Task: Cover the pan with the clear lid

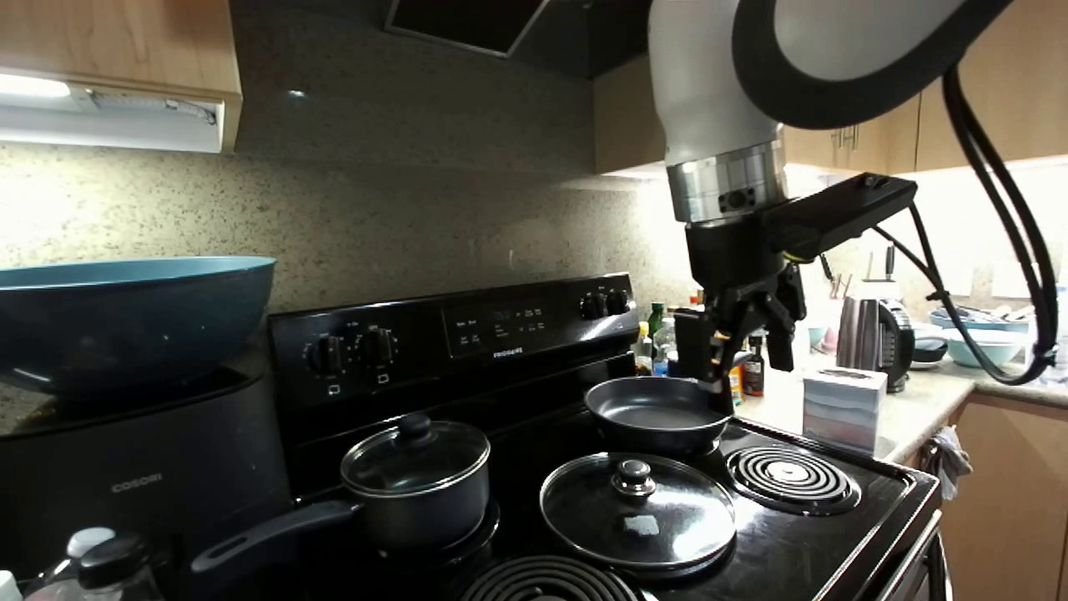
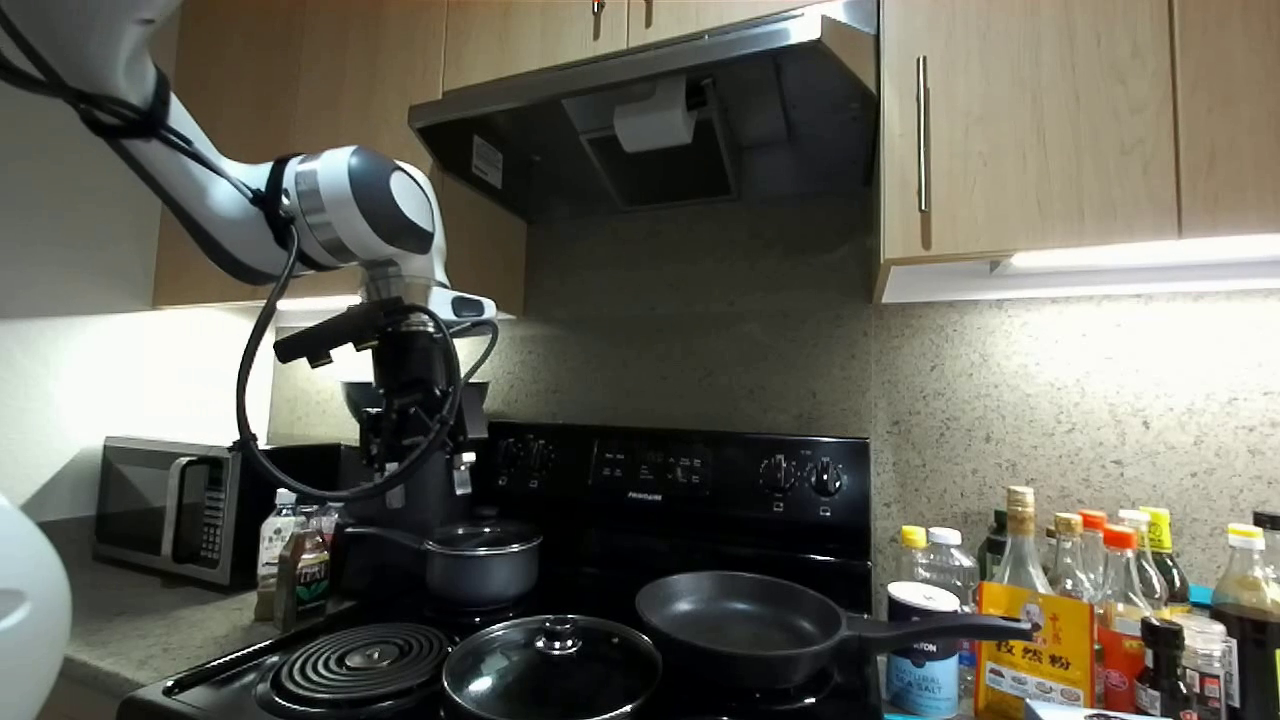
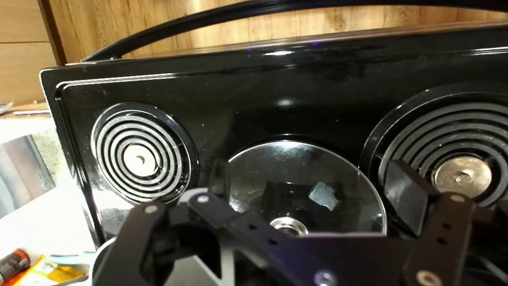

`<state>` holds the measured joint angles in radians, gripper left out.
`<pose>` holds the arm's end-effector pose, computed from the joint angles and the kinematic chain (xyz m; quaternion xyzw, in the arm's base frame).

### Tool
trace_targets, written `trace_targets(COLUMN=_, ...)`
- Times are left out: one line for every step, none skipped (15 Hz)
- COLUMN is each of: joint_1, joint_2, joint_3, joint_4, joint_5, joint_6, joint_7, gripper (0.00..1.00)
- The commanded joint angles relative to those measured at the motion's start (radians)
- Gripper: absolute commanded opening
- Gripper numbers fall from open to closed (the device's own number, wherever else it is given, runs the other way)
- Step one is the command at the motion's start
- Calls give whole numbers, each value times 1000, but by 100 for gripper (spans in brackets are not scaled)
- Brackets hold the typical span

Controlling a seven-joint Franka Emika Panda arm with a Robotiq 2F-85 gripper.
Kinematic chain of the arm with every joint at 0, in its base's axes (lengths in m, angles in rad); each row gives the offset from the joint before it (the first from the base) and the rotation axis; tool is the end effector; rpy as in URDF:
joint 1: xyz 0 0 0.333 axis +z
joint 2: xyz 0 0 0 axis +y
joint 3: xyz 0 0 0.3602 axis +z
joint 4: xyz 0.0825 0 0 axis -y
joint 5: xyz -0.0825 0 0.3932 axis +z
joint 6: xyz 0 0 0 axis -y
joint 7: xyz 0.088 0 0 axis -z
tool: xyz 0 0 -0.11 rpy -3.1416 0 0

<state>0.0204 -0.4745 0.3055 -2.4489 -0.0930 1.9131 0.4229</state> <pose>0.3662 0.1263 0.4898 0.9916 -0.0495 0.0006 0.1191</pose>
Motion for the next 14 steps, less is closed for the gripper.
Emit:
trace_targets(joint_1=18, joint_2=76, joint_3=-17, joint_4=52, joint_5=-36, joint_6=2, joint_7=10, gripper=100)
trace_targets(joint_1=29, joint_2=54, joint_3=-24, joint_4=32, joint_5=-22, joint_6=1, joint_7=9, gripper=100)
trace_targets(joint_1=30, joint_2=68, joint_3=-28, joint_4=41, joint_5=-26, joint_6=2, joint_7=8, gripper=100)
trace_targets(joint_1=30, joint_2=75, joint_3=-30, joint_4=46, joint_5=-28, joint_6=2, joint_7=8, gripper=100)
trace_targets(joint_1=30, joint_2=77, joint_3=-32, joint_4=48, joint_5=-28, joint_6=2, joint_7=8, gripper=100)
trace_targets(joint_1=30, joint_2=77, joint_3=-32, joint_4=50, joint_5=-28, joint_6=2, joint_7=8, gripper=100)
trace_targets(joint_1=31, joint_2=77, joint_3=-32, joint_4=50, joint_5=-28, joint_6=2, joint_7=8, gripper=100)
trace_targets(joint_1=24, joint_2=111, joint_3=-34, joint_4=71, joint_5=-37, joint_6=-4, joint_7=9, gripper=100)
trace_targets(joint_1=25, joint_2=140, joint_3=-43, joint_4=89, joint_5=-35, joint_6=-12, joint_7=-18, gripper=100)
trace_targets(joint_1=23, joint_2=178, joint_3=-55, joint_4=111, joint_5=-32, joint_6=-8, joint_7=-43, gripper=100)
trace_targets(joint_1=18, joint_2=205, joint_3=-62, joint_4=124, joint_5=-35, joint_6=10, joint_7=-41, gripper=100)
trace_targets(joint_1=15, joint_2=244, joint_3=-73, joint_4=149, joint_5=-35, joint_6=18, joint_7=-47, gripper=100)
trace_targets(joint_1=15, joint_2=275, joint_3=-82, joint_4=170, joint_5=-39, joint_6=21, joint_7=-49, gripper=100)
trace_targets(joint_1=18, joint_2=308, joint_3=-92, joint_4=194, joint_5=-41, joint_6=24, joint_7=-56, gripper=100)
